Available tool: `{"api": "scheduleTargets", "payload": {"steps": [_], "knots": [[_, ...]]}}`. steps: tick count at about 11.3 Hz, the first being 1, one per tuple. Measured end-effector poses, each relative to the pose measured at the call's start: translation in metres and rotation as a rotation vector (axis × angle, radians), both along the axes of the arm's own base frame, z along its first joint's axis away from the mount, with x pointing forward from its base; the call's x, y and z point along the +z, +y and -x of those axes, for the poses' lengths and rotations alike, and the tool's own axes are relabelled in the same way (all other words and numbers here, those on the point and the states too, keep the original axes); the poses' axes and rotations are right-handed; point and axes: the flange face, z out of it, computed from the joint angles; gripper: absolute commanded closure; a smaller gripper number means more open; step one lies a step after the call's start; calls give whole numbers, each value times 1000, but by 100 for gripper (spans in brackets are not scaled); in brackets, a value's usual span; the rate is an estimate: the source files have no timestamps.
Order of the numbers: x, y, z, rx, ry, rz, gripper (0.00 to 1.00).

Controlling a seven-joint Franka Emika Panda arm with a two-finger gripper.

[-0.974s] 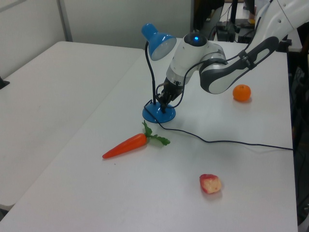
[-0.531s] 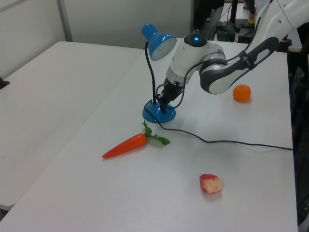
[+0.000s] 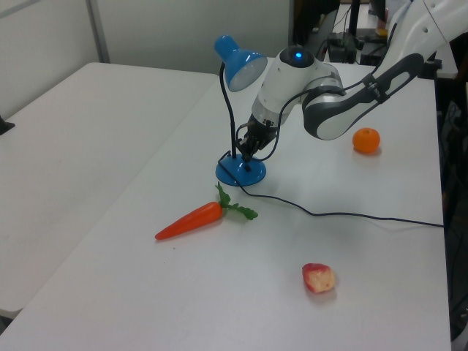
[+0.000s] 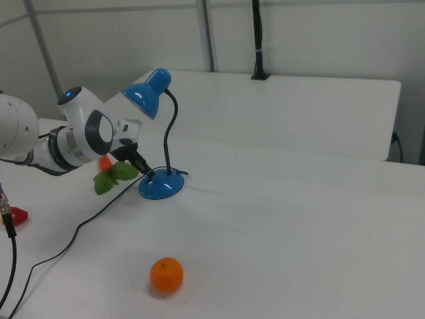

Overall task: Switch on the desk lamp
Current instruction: 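Press down on the switch on the blue lamp base with the gripper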

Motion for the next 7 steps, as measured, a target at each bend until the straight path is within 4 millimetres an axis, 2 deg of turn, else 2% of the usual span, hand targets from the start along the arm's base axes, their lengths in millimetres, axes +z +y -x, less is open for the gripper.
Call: {"api": "scheduleTargets", "payload": {"steps": [7], "knots": [[-6,9,3,13,10,2,100]]}}
